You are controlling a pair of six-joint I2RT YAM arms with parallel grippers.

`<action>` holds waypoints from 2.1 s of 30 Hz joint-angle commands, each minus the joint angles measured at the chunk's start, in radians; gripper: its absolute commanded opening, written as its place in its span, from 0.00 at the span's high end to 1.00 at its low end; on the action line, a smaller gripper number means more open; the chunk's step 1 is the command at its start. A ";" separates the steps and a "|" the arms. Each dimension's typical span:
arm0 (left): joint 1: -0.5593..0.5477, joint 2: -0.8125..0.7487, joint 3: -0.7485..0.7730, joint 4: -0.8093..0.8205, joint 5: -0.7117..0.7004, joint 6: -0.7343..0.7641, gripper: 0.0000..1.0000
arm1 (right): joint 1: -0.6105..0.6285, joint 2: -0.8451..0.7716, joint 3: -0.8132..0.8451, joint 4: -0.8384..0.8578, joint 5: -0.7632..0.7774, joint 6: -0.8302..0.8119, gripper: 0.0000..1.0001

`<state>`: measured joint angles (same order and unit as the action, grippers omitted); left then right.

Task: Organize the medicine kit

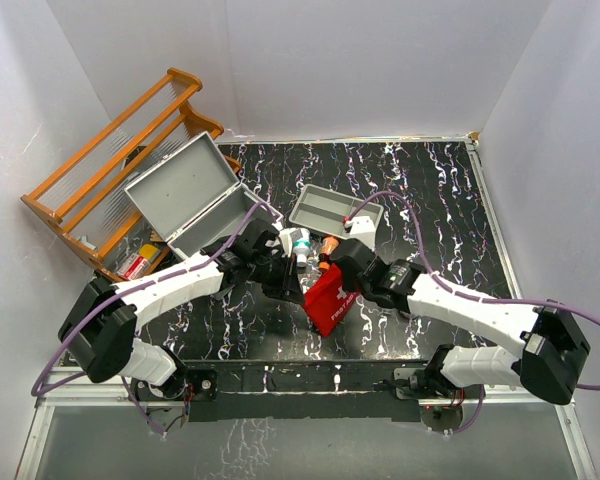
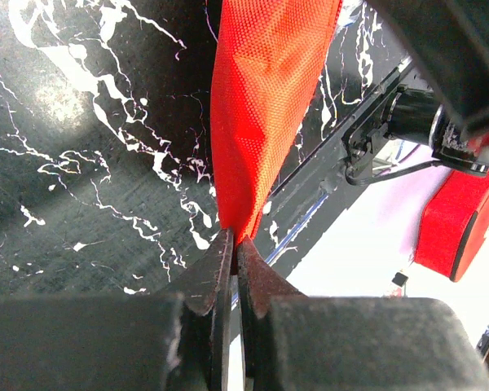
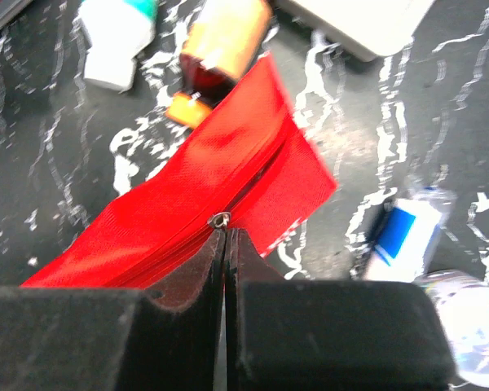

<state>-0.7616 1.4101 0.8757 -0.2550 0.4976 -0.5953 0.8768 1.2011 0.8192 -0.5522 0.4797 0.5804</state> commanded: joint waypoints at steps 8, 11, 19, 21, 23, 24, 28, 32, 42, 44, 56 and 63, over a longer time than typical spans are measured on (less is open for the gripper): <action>0.002 -0.085 0.027 -0.083 0.032 0.073 1.00 | -0.214 0.039 0.006 0.144 0.063 -0.072 1.00; 0.002 -0.097 0.031 -0.086 0.035 0.093 1.00 | -0.231 0.038 0.007 0.175 0.015 -0.096 1.00; 0.002 -0.140 0.040 -0.102 0.047 0.146 1.00 | -0.293 0.000 -0.017 0.198 -0.064 -0.117 1.00; 0.003 -0.146 0.058 -0.124 0.047 0.159 1.00 | -0.296 -0.010 -0.012 0.197 -0.112 -0.128 1.00; 0.002 -0.154 0.093 -0.159 0.048 0.182 1.00 | -0.297 -0.040 -0.021 0.226 -0.200 -0.194 1.00; 0.003 -0.161 0.113 -0.182 0.049 0.196 1.00 | -0.296 -0.065 -0.034 0.251 -0.258 -0.228 1.00; 0.002 -0.196 0.184 -0.234 0.046 0.282 1.00 | -0.297 -0.191 -0.082 0.340 -0.508 -0.318 1.00; 0.002 -0.208 0.267 -0.338 0.030 0.382 1.00 | -0.297 -0.273 -0.087 0.347 -0.543 -0.321 0.86; 0.002 -0.180 0.475 -0.552 -0.137 0.572 1.00 | -0.296 -0.354 -0.085 0.383 -0.696 -0.306 0.35; 0.002 -0.167 0.505 -0.566 -0.162 0.568 1.00 | -0.296 -0.340 -0.072 0.379 -0.692 -0.275 0.34; 0.010 -0.089 0.819 -0.628 -0.495 0.521 1.00 | -0.297 -0.307 -0.056 0.387 -0.641 -0.159 0.38; 0.167 -0.005 0.925 -0.662 -0.477 0.451 1.00 | -0.296 -0.313 -0.071 0.426 -0.660 -0.115 0.39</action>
<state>-0.6991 1.3624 1.7596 -0.8909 0.0341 -0.0994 0.5823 0.9092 0.7238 -0.2184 -0.1753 0.4309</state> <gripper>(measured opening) 0.011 0.616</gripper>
